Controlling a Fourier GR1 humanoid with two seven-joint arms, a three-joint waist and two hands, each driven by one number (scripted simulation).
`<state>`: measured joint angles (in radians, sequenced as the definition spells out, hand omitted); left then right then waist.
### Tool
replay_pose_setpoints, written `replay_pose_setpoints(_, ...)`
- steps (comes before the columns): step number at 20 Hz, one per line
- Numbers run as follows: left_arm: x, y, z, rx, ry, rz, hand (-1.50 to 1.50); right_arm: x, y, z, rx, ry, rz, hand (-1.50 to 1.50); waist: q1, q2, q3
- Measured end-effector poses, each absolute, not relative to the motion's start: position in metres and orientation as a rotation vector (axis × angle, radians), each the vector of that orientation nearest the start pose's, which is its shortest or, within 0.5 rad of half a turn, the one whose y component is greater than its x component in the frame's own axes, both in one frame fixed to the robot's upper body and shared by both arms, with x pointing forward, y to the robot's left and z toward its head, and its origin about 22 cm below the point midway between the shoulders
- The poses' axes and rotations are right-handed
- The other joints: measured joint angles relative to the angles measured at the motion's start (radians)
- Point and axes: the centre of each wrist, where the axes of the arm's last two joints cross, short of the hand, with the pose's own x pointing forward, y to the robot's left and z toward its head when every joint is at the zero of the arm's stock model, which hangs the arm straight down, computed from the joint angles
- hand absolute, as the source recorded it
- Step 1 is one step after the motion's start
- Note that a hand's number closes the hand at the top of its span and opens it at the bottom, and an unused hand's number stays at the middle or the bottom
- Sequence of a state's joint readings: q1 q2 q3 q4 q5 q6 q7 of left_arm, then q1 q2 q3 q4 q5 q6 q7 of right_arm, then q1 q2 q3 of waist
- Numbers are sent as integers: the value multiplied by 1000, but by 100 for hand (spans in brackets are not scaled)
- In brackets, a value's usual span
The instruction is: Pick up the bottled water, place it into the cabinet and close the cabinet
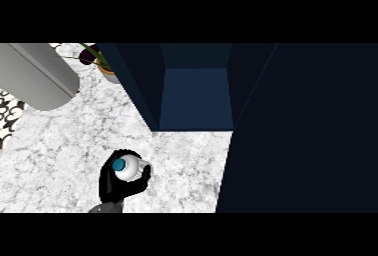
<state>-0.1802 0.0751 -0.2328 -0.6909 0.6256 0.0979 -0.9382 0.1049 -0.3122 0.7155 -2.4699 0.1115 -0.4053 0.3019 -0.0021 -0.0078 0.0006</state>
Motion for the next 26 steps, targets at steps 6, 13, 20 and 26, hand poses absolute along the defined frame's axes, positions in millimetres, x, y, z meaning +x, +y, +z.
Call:
replay_pose_setpoints(6,211,221,-135,-88,-1751,354,150,107,-153,165,301,-1920,217,-150,3,2,0)
replay_pose_setpoints(13,207,207,-103,-168,-1738,330,150,104,-151,163,310,-1912,221,-150,1,3,-1)
replay_pose_setpoints(20,209,184,-60,-211,-1745,329,150,101,-149,161,318,-1910,219,-150,-2,3,-1)
replay_pose_setpoints(26,220,160,-25,-214,-1787,299,150,102,-150,160,308,-1926,215,-150,-3,4,-1)
